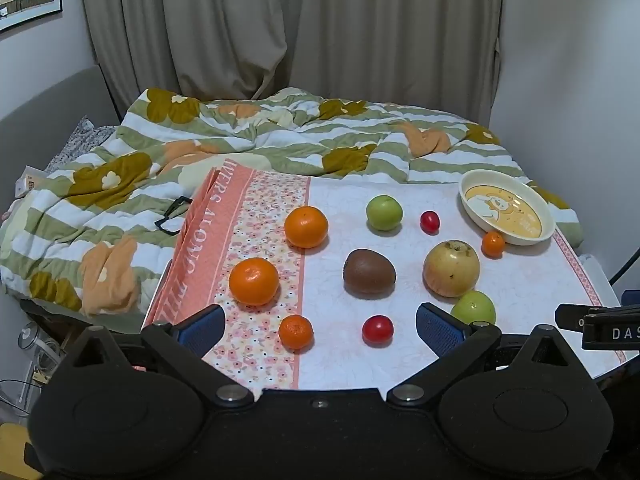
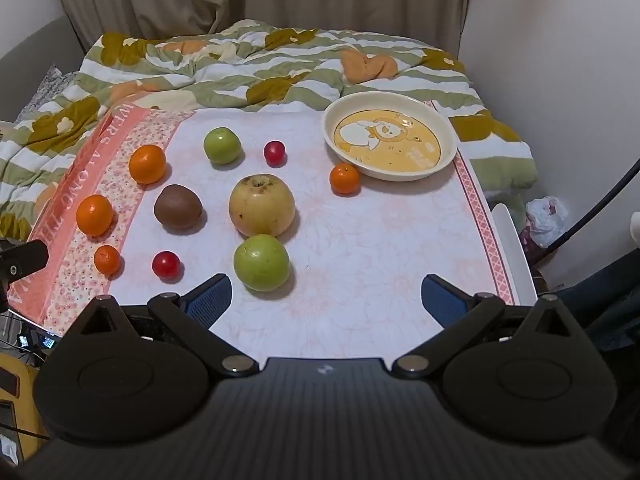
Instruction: Organize fruits
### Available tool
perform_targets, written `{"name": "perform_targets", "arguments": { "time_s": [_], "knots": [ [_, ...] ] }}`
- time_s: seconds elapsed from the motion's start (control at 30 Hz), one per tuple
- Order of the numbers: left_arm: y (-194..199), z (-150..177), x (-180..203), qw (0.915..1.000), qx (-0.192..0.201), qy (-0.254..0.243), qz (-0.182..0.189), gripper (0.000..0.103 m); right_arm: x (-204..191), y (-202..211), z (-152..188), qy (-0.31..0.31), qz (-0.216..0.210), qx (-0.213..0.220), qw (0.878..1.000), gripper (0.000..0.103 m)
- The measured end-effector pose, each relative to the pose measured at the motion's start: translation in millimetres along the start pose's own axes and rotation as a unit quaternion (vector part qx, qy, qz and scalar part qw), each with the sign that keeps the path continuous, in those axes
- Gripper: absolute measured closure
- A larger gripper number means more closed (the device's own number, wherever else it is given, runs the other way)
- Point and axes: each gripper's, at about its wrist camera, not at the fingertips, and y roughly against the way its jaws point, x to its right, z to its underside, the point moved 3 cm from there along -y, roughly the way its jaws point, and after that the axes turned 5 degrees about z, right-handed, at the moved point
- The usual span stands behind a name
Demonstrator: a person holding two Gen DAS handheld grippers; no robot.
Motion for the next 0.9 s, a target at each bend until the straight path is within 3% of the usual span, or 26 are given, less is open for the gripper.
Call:
{"name": "perform_targets", "arguments": {
  "time_s": [0.9],
  "knots": [
    [7.3, -4.4, -7.0, 1.0, 0.001, 0.002, -0.008, 0.0, -8.8, -2.4, -0.8, 0.002, -0.003, 0.0, 1.0, 0.0]
  ]
}}
